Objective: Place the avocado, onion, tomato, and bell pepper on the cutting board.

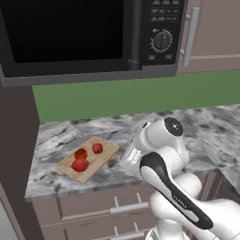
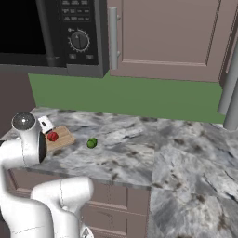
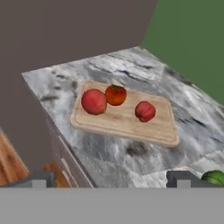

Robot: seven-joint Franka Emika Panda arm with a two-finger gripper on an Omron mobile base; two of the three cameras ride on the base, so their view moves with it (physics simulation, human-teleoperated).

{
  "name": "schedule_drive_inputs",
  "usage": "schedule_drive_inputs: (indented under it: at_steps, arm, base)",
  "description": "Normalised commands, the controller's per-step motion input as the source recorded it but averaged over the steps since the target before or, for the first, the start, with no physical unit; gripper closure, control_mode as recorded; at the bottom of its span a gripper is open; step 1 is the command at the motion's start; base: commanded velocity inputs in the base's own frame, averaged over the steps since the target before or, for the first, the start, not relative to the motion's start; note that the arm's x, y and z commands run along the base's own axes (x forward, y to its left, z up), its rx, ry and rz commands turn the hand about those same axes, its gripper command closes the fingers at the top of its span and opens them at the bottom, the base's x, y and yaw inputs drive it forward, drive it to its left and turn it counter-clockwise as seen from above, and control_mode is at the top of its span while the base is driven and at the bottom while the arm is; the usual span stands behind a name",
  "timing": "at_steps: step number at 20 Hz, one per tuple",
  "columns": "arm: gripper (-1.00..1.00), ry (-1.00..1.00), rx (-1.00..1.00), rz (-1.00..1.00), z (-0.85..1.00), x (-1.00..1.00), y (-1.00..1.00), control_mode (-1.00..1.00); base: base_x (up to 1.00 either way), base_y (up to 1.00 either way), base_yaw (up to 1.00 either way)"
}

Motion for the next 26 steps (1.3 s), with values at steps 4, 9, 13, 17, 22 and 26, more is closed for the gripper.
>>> schedule_drive_inputs:
  at_steps: [4,9,13,17,22,26]
  arm:
    - [-1.00,0.33,0.11,-0.29,0.80,-0.23,-0.54,-1.00]
    - [-1.00,0.33,0.08,-0.27,0.61,-0.05,-0.47,-1.00]
    - [-1.00,0.35,0.08,-0.29,0.50,0.00,-0.44,-1.00]
    - [-1.00,0.27,0.05,-0.28,0.24,-0.01,-0.49,-1.00]
    - [-1.00,0.15,0.01,-0.23,0.01,-0.01,-0.39,-1.00]
    - [-1.00,0.02,0.00,-0.12,-0.08,0.00,-0.07,-1.00]
  base:
    - [0.00,0.00,0.00]
    - [0.00,0.00,0.00]
    - [0.00,0.00,0.00]
    - [0.00,0.00,0.00]
    - [0.00,0.00,0.00]
    - [0.00,0.00,0.00]
